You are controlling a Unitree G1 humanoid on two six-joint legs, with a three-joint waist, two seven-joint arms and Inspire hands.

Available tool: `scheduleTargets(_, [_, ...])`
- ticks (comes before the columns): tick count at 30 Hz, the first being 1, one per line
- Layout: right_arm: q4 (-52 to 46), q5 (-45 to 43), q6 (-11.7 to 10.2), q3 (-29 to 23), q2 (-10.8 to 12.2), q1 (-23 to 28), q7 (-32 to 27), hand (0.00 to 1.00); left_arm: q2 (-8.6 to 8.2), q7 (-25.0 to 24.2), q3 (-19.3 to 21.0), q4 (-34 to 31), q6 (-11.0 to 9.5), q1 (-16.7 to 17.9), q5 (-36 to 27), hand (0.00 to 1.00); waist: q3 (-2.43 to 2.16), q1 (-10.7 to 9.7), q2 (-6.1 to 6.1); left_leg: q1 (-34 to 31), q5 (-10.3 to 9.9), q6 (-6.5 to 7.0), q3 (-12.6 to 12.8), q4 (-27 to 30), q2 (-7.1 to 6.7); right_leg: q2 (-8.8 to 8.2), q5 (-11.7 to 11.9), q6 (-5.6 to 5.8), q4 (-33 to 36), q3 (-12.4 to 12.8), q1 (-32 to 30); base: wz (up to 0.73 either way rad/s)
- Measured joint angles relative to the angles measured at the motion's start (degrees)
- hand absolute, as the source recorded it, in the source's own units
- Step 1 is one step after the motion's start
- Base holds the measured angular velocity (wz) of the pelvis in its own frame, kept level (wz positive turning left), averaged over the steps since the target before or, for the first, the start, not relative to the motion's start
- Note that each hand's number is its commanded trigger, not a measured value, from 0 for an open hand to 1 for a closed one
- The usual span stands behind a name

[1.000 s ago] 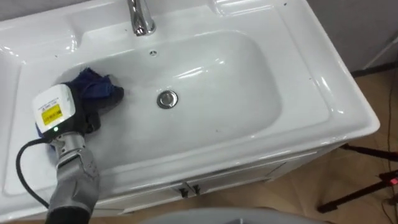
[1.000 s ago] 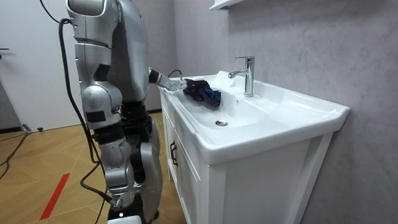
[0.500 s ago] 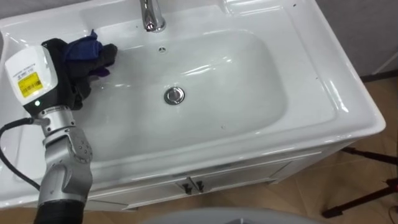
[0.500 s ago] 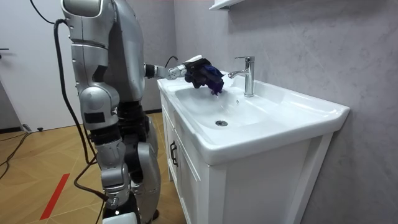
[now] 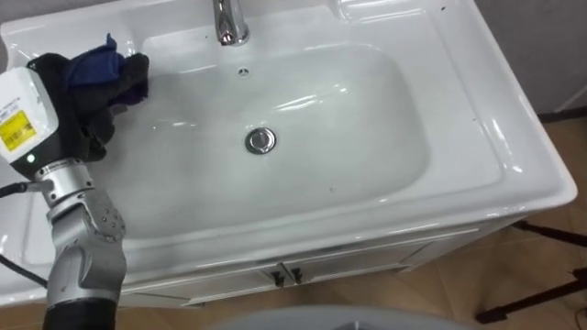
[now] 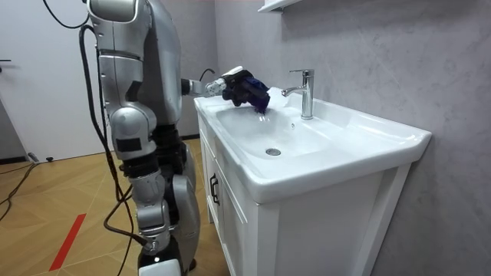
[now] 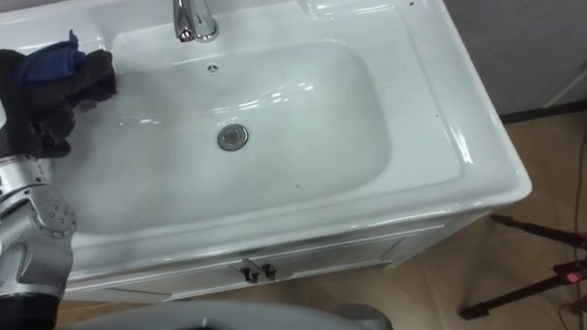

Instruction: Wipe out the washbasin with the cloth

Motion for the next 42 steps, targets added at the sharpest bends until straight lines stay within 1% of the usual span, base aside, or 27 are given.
scheduleTargets(3, [0.2, 0.0, 0.0, 0.0, -0.1, 0.1, -0.3, 0.00, 0.02, 0.0, 2.1, 1.0, 0.6, 0.5, -0.2, 1.00, -0.09, 0.9, 0.36, 0.2, 0.0, 0.00, -0.1, 0.0, 0.00, -0.01, 0.0, 0.00, 0.0, -0.1, 0.2, 0.00])
scheduleTargets(6, [0.5, 0.3, 0.0, 0.0, -0.1, 0.2, -0.3, 0.00, 0.06, 0.0, 3.6, 1.3, 1.0, 0.7, -0.8, 1.00, -0.03, 1.7, 0.60, 0.2, 0.0, 0.00, -0.4, -0.1, -0.02, -0.05, 0.0, 0.00, 0.0, -0.4, 0.4, 0.06])
scheduleTargets(8, [0.4, 0.5, 0.0, 0.0, -0.2, 0.5, -0.2, 0.00, 0.07, 0.0, 4.9, 1.3, 1.3, 1.2, -1.9, 1.00, -0.02, 2.7, 0.73, 0.2, 0.0, 0.00, -0.4, 0.0, -0.03, -0.08, 0.0, 0.00, 0.0, -0.5, 0.3, 0.00])
scheduleTargets(12, [0.3, 0.6, 0.1, 0.0, -0.3, 0.8, 0.2, 0.00, 0.08, 0.0, 6.6, 1.3, 2.0, 1.5, -3.0, 1.00, 0.06, 3.0, 0.86, 0.1, 0.0, -0.01, -0.6, 0.0, -0.07, -0.17, 0.0, 0.02, 0.0, -1.0, 0.4, 0.07])
scheduleTargets(14, [0.3, 1.1, 0.1, 0.0, -0.4, 0.8, 0.3, 0.00, 0.08, 0.0, 7.5, 1.3, 2.0, 2.5, -3.0, 1.00, 0.08, 3.0, 1.06, 0.1, 0.0, -0.05, -0.6, 0.0, -0.16, -0.25, 0.0, 0.12, 0.0, -0.9, 0.3, 0.00])
scheduleTargets(20, [0.0, 1.2, 0.1, 0.0, -0.4, 1.9, 0.4, 0.00, 0.08, 0.0, 7.9, 1.3, 2.1, 4.3, -5.3, 1.00, 0.06, 2.9, 0.98, 0.1, 0.1, -0.02, -0.8, 0.1, -0.54, -0.78, -0.2, 0.50, 0.0, -0.9, 0.2, 0.02])
scheduleTargets(24, [0.0, 1.1, 0.8, 0.0, -0.4, 1.9, 0.7, 0.00, 0.08, 0.0, 7.9, 2.0, 2.1, 4.4, -6.2, 1.00, 0.03, 2.8, 0.84, 0.0, 0.1, -0.01, -0.6, 0.1, -0.68, -0.83, -0.2, 0.65, 0.0, -1.0, 0.2, 0.00])
scheduleTargets(25, [0.0, 0.9, 0.8, 0.0, -0.4, 1.9, 0.7, 0.00, 0.08, 0.0, 7.9, 2.3, 2.1, 4.4, -6.3, 0.83, 0.00, 2.8, 0.79, 0.0, 0.1, -0.01, -0.5, 0.0, -0.70, -0.85, -0.2, 0.67, 0.0, -1.0, 0.2, 0.00])
scheduleTargets(26, [-0.1, 0.9, 0.8, 0.0, -0.4, 1.8, 0.7, 0.00, 0.07, 0.0, 7.9, 2.3, 2.2, 4.4, -6.2, 0.60, -0.02, 2.8, 0.70, 0.0, 0.1, -0.01, -0.4, 0.0, -0.70, -0.86, -0.2, 0.67, 0.1, -1.0, 0.3, 0.00])
scheduleTargets(27, [-0.2, 0.9, 0.8, 0.0, -0.4, 1.8, 0.7, 0.00, 0.07, 0.0, 7.9, 2.3, 2.2, 4.4, -6.2, 0.00, -0.03, 2.8, 0.64, 0.0, 0.1, -0.01, -0.3, 0.0, -0.70, -0.86, -0.2, 0.67, 0.1, -0.9, 0.3, 0.00])
scheduleTargets(29, [-0.6, 0.9, 1.0, 0.0, -0.5, 1.8, 0.7, 0.00, 0.06, 0.0, 7.8, 2.3, 2.8, 4.4, -6.2, 0.00, -0.02, 2.8, 0.53, 0.0, 0.1, -0.01, -0.2, 0.0, -0.69, -0.85, -0.2, 0.68, 0.1, -0.9, 0.3, 0.00])
scheduleTargets(35, [-0.6, 0.7, 1.2, 0.0, -0.7, 1.7, 0.8, 0.00, 0.06, 0.0, 7.7, 2.3, 3.7, 4.4, -6.2, 0.00, 0.00, 2.6, 0.40, 0.1, 0.1, -0.01, 0.0, 0.0, -0.69, -0.85, -0.2, 0.68, 0.1, -0.9, 0.3, 0.00])
scheduleTargets(42, [-0.5, 0.7, 1.2, 0.0, -0.7, 1.8, 1.7, 0.00, 0.00, -0.4, 7.7, 2.3, 3.8, 4.4, -6.1, 0.00, 0.12, 2.2, 0.23, 0.0, 0.1, -0.01, 0.2, 0.0, -0.69, -0.91, -0.2, 0.71, 0.1, -0.9, 0.3, 0.00])
